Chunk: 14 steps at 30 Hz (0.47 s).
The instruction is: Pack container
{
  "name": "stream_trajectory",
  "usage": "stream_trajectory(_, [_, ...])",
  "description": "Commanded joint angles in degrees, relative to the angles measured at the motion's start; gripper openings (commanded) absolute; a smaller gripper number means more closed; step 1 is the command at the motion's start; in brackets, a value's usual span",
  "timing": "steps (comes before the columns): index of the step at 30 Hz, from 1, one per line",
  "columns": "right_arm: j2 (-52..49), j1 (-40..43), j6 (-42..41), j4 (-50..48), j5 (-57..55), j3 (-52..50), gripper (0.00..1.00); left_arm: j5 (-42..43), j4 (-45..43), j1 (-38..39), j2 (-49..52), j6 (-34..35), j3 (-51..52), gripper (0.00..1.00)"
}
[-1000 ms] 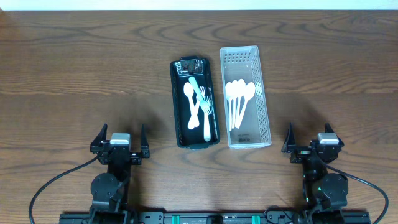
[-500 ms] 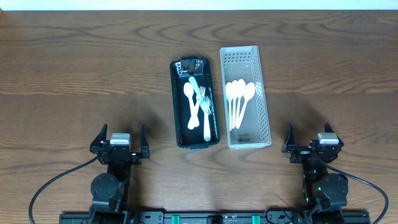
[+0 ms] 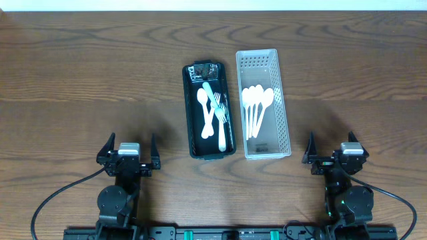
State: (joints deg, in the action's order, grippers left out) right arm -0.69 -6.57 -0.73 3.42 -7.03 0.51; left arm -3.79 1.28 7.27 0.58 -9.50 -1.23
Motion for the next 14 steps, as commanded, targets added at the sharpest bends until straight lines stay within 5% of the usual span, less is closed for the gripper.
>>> stream_trajectory(1, [0.31,0.28,0.79,0.20,0.42,-0.20,0.99,-1.11,2.51,-0.22,-0.35,-0.74,1.01,0.98])
stream_trajectory(14, [0.31,0.28,0.79,0.20,0.42,-0.20,0.99,-1.11,2.51,-0.22,-0.33,-0.74,1.01,0.98])
